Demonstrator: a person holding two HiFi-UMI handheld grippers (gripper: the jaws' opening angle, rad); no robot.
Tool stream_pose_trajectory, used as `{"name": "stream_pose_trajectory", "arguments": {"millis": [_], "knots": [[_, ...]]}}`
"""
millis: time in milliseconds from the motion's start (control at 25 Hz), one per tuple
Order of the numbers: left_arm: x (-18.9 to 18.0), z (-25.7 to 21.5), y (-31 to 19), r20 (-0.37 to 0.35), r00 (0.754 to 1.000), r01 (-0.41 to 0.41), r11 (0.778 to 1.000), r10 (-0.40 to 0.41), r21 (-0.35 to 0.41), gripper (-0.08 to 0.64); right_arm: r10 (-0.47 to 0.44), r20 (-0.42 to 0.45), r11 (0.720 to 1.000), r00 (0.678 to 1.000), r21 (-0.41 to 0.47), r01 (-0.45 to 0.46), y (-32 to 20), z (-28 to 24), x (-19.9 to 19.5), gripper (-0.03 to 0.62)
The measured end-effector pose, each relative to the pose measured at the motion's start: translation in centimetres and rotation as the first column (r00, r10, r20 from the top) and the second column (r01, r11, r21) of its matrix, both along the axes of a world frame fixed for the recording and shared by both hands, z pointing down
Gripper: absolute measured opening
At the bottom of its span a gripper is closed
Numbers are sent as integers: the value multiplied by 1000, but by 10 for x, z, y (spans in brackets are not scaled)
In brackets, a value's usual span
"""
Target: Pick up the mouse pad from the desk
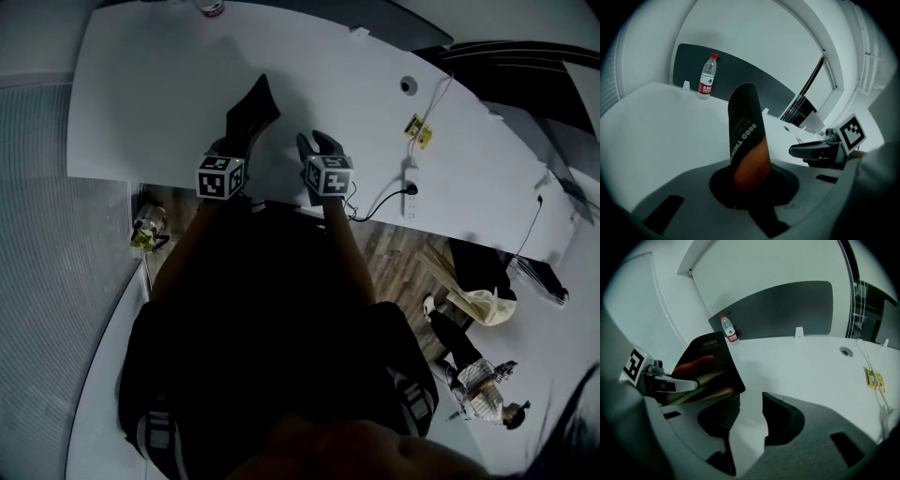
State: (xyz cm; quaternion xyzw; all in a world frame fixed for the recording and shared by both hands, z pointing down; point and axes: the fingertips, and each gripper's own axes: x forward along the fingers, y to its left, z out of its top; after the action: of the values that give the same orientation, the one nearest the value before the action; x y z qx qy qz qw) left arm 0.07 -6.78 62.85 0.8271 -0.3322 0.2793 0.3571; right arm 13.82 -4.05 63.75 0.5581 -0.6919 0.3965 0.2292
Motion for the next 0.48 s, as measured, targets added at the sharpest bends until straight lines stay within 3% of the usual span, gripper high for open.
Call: {"name": "stream_pose_trajectory", "arguments": {"millis": [480], "knots": [[-11,-50,-29,-35,999,26,995,-23,95,25,68,-34,996,997,57,-66,-4,-17,14,116]]}}
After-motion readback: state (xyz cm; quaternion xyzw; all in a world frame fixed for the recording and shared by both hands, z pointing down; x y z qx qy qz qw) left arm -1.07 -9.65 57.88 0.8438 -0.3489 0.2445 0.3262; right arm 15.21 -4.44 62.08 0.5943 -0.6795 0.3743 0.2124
